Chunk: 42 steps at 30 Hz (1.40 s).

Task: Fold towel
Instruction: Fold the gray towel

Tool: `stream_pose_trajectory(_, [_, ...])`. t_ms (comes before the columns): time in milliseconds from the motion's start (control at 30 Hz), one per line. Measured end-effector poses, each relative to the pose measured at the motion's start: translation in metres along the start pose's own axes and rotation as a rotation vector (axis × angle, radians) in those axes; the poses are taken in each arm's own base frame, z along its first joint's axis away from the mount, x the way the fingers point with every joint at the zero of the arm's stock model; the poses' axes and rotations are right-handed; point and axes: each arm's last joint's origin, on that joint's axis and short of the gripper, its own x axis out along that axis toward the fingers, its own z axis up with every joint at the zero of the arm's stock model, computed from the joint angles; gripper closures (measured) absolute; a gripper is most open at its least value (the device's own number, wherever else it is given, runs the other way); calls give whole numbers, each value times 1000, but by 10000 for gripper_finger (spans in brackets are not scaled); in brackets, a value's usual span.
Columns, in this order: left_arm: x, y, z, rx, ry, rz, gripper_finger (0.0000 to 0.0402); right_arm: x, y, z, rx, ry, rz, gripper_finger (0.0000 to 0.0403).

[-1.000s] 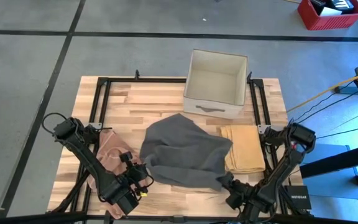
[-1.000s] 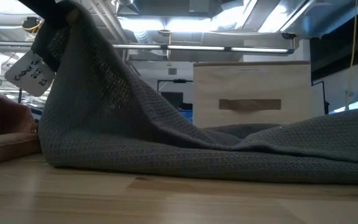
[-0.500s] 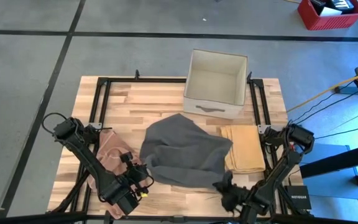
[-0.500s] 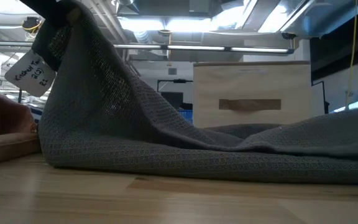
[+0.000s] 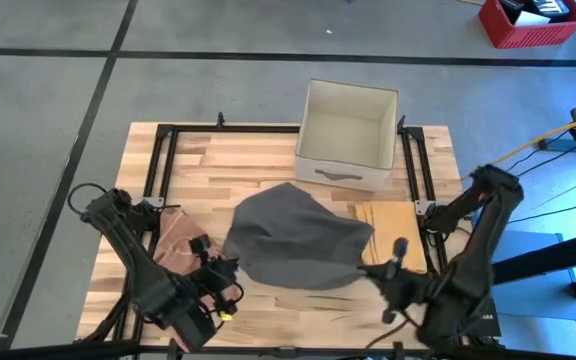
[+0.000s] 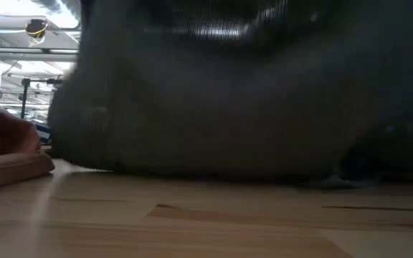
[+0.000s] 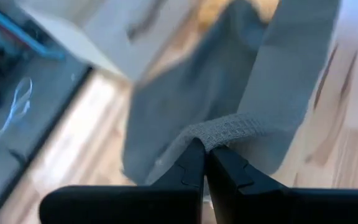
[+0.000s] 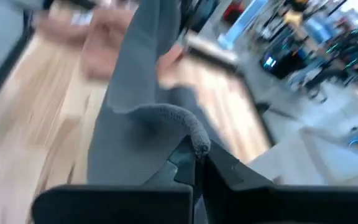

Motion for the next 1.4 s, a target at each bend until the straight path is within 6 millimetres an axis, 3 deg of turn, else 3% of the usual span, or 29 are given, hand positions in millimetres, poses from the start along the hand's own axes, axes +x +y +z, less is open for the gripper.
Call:
stream_pose_trajectory(167, [-34,35,51,3,-169,-16,398,-29,-55,37,58,-140,-90,396])
stream_pose_trajectory(333, [-57,85,90,-24,-335,74,398,-45,-112,65,76,-202,-233,396])
stream_pose_trajectory(500, [-62,140,106,-68,-406,218,398,-48,-170,81,82,-172,-356,396])
stream_pose_trajectory(733, [-61,209,115,-155,-413,422,398,-56,-239,86,139,-113,-516,399])
stream_pose_trajectory(1033, [-79,257,135,-287,-461,488,398,-84,-295,113,201,-260,-527,399])
stream_pose_trajectory(1400, [-108,285,159,-181,-638,353,398,-107,-325,131,102,-402,-641,399])
